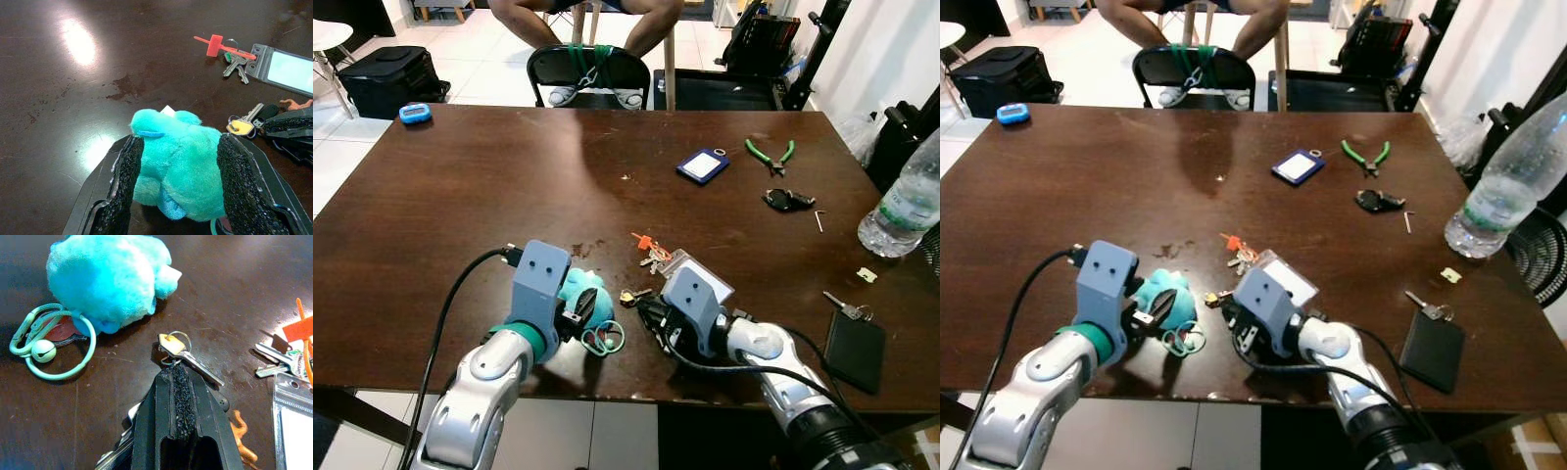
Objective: Hang keys on a hook
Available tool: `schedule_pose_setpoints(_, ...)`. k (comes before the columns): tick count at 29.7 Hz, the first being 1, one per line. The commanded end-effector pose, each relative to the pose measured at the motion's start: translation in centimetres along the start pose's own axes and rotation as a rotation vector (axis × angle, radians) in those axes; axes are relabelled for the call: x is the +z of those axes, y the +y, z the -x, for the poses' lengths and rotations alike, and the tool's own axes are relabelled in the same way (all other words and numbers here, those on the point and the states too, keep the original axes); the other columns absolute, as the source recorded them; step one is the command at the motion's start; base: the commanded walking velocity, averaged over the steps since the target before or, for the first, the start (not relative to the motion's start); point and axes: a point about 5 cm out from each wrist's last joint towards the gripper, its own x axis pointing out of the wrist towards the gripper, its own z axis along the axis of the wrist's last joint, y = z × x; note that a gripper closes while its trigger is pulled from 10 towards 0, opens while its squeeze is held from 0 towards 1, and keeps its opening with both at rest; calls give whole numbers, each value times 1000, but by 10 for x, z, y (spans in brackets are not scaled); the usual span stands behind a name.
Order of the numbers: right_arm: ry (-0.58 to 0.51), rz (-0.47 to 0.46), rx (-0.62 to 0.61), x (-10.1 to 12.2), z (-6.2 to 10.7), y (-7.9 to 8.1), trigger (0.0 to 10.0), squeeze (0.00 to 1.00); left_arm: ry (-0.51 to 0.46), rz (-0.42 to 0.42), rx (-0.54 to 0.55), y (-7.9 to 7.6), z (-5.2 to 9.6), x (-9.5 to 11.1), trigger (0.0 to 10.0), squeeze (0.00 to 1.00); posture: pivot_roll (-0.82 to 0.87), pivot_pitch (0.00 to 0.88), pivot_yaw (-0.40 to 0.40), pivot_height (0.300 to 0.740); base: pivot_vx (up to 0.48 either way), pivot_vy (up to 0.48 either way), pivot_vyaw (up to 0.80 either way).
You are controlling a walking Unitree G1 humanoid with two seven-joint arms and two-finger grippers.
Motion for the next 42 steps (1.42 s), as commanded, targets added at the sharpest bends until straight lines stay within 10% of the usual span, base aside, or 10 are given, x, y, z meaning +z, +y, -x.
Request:
schedule_pose_setpoints(1, 17, 4, 21, -4, 0, 5, 0, 0, 12, 5, -4, -1, 1, -3, 10000, 0, -60, 67, 102, 740, 0, 0, 0)
schedule_pose_setpoints(13, -266, -50, -74, 56, 1, -13, 0, 0, 12, 3, -5, -1, 2, -3, 10000, 0, -59, 67, 104, 740, 0, 0, 0)
schedule_pose_setpoints(16, -296, -29, -63, 66, 3, -10, 4706, 0, 12, 4, -8, -1, 2, -2, 10000, 0, -61, 69, 105, 740, 0, 0, 0)
schedule_pose_setpoints(17, -287, -22, -56, 64, 3, -8, 4706, 0, 12, 5, -8, -1, 2, -2, 10000, 0, -61, 69, 105, 740, 0, 0, 0)
schedule_pose_setpoints(18, -255, 3, -55, 58, 1, -6, 10000, 0, 12, 5, -9, -2, 1, -2, 10000, 0, -64, 73, 106, 740, 0, 0, 0)
schedule_pose_setpoints(23, -174, 41, -38, 43, 0, 0, 10000, 0, 13, 5, -11, -2, 1, -2, 10000, 0, -62, 74, 106, 740, 0, 0, 0)
schedule_pose_setpoints(25, -64, 64, 62, 23, 2, 12, 10000, 1000, 13, 5, -10, -2, 1, -2, 10000, 0, -61, 75, 106, 740, 0, 0, 0)
schedule_pose_setpoints(40, 30, 81, 67, 10, 9, 2, 10000, 992, 17, 8, -7, -3, 2, -4, 10000, 0, -59, 77, 102, 740, 0, 0, 0)
schedule_pose_setpoints(41, 32, 73, 72, 10, 9, 1, 10000, 0, 16, 9, -8, -3, 2, -4, 10000, 0, -61, 83, 100, 740, 0, 0, 0)
schedule_pose_setpoints(42, 32, 73, 72, 10, 9, 1, 10000, 0, 16, 9, -8, -3, 2, -4, 10000, 0, -61, 83, 100, 740, 0, 0, 0)
